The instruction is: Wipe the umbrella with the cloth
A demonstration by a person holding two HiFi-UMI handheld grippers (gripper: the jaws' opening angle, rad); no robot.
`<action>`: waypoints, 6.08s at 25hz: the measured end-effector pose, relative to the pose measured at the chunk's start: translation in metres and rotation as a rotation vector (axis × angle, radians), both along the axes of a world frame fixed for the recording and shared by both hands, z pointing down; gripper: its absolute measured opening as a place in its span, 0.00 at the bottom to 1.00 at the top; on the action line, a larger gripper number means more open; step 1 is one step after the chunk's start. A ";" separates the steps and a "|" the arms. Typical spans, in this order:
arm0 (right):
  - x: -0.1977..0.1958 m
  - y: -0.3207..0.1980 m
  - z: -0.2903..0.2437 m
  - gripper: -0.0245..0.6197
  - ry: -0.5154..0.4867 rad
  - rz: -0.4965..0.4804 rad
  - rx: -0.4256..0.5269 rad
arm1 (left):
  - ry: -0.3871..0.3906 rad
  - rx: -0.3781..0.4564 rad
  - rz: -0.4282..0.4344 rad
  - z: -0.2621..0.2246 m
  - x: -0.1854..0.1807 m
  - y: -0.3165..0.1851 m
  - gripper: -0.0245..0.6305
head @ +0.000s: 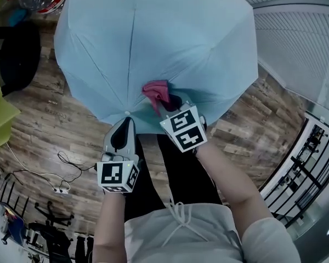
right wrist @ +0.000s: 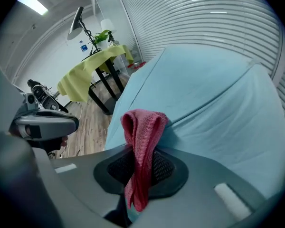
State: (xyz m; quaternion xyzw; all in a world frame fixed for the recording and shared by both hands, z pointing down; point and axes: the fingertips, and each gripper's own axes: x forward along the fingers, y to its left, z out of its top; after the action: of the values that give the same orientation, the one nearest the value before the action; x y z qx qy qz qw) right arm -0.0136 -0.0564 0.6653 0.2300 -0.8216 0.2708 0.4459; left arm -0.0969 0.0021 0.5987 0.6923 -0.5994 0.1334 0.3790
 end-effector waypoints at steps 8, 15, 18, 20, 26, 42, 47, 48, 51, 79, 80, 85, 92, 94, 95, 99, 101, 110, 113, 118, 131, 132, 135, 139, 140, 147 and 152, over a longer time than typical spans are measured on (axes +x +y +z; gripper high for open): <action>0.046 -0.044 -0.027 0.13 0.031 0.006 0.038 | -0.018 0.009 0.007 -0.012 0.038 -0.030 0.05; 0.093 -0.096 -0.052 0.13 0.030 0.023 0.071 | -0.003 0.022 0.025 -0.023 0.085 -0.062 0.05; 0.105 -0.113 -0.058 0.13 0.027 0.020 0.075 | -0.010 0.029 0.026 -0.025 0.095 -0.079 0.05; 0.110 -0.122 -0.063 0.13 0.022 0.017 0.074 | -0.024 0.033 0.022 -0.028 0.096 -0.092 0.05; 0.136 -0.166 -0.083 0.13 0.014 0.058 0.114 | -0.005 0.084 0.001 -0.053 0.107 -0.131 0.05; 0.209 -0.279 -0.051 0.13 0.142 0.121 0.207 | -0.061 0.020 0.034 -0.032 0.134 -0.160 0.05; 0.229 -0.297 -0.045 0.13 0.186 0.149 0.261 | -0.064 0.006 0.038 -0.025 0.140 -0.152 0.05; 0.233 -0.298 -0.046 0.13 0.195 0.154 0.270 | -0.061 0.003 0.038 -0.024 0.142 -0.150 0.05; 0.244 -0.295 -0.055 0.13 0.222 0.176 0.295 | -0.049 -0.008 0.043 -0.020 0.147 -0.140 0.05; -0.024 0.093 -0.019 0.12 0.030 0.055 0.011 | -0.060 -0.005 0.000 -0.016 -0.022 0.122 0.05; -0.031 0.099 -0.012 0.12 0.032 0.050 0.002 | -0.060 -0.014 -0.010 -0.011 -0.029 0.131 0.05; -0.063 0.113 0.025 0.12 0.061 0.032 -0.011 | -0.055 -0.050 -0.071 0.015 -0.065 0.161 0.05; -0.063 0.103 0.045 0.12 0.092 0.048 -0.005 | -0.033 -0.091 -0.064 0.039 -0.071 0.174 0.05; -0.058 0.097 0.045 0.12 0.094 0.056 -0.002 | -0.024 -0.084 -0.052 0.039 -0.067 0.171 0.05; -0.054 0.094 0.044 0.12 0.094 0.064 -0.002 | -0.022 -0.082 -0.046 0.037 -0.065 0.169 0.05; -0.036 0.080 0.035 0.12 0.090 0.085 -0.005 | -0.023 -0.086 -0.042 0.031 -0.053 0.156 0.05; -0.025 0.075 0.032 0.12 0.088 0.083 -0.007 | -0.025 -0.086 -0.035 0.028 -0.042 0.148 0.05; 0.019 0.035 0.011 0.13 0.052 0.076 0.006 | -0.037 -0.079 0.023 0.017 0.012 0.100 0.05; 0.042 0.018 0.003 0.13 0.046 0.085 0.009 | -0.042 -0.080 0.038 0.014 0.034 0.082 0.05; 0.082 -0.008 -0.005 0.13 0.049 0.083 -0.003 | -0.050 -0.071 0.074 0.008 0.073 0.043 0.05; 0.187 -0.081 -0.042 0.13 0.004 0.119 0.024 | -0.072 -0.054 0.133 -0.006 0.168 -0.036 0.05; 0.193 -0.087 -0.043 0.13 0.004 0.118 0.026 | -0.073 -0.055 0.136 -0.006 0.174 -0.042 0.05; 0.211 -0.105 -0.046 0.13 0.003 0.129 0.032 | -0.082 -0.053 0.142 -0.007 0.190 -0.058 0.05; 0.244 -0.129 -0.046 0.13 0.035 0.168 0.054 | -0.079 -0.049 0.138 -0.011 0.211 -0.077 0.05; 0.253 -0.134 -0.043 0.13 0.047 0.180 0.056 | -0.078 -0.049 0.142 -0.010 0.215 -0.081 0.05; 0.303 -0.155 -0.017 0.13 0.101 0.232 0.029 | -0.082 -0.080 0.167 0.008 0.241 -0.099 0.05; 0.332 -0.171 0.009 0.13 0.152 0.272 0.012 | -0.089 -0.113 0.179 0.024 0.249 -0.104 0.05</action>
State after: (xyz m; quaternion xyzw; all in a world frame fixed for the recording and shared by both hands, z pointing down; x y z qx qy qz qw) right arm 0.3187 -0.2269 0.6746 0.3618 -0.7483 0.3055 0.4645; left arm 0.1525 -0.1020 0.6222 0.7140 -0.5429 0.2309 0.3771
